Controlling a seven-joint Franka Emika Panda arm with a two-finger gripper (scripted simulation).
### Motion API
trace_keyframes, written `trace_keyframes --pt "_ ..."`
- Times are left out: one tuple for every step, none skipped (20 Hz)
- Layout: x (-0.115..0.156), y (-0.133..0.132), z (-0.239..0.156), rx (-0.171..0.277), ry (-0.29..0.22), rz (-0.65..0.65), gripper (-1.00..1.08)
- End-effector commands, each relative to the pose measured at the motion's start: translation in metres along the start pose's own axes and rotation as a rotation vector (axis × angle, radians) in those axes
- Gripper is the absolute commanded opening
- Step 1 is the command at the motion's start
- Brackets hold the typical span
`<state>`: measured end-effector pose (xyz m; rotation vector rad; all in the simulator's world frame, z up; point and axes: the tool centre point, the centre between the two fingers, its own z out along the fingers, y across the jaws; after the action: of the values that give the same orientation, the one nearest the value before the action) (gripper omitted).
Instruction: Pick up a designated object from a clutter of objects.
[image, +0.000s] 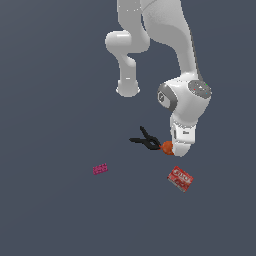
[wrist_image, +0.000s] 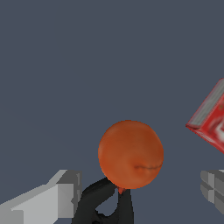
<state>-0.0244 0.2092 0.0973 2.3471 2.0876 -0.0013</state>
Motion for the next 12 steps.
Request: trace_keyframes --pt "0.0 0.0 0.003 0.0 0.0 0.0 1.0" --pt "0.0 0.0 0.005 0.0 0.0 0.0 1.0" --pt "0.0 0.0 0.008 0.0 0.0 -0.001 1.0" --pt "0.0 -0.001 0.011 0.0 0.0 -0.002 1.0" --pt "0.0 -0.001 0.016 0.0 0.0 -0.002 1.0" --pt "0.0 -0.001 0.021 0.0 0.0 -0.003 1.0" --pt "0.0 -0.001 0.026 0.0 0.001 -0.003 1.0" --pt "0.0 -0.001 0.031 0.0 0.001 -0.004 1.0" --pt "0.0 -0.001 0.036 0.0 0.001 -0.005 1.0" --pt "0.0 -0.001 0.04 0.0 0.001 -0.005 1.0" --pt "0.0 -0.001 0.043 0.0 0.001 -0.005 1.0" --pt "0.0 -0.001 0.046 0.0 0.001 -0.006 1.0"
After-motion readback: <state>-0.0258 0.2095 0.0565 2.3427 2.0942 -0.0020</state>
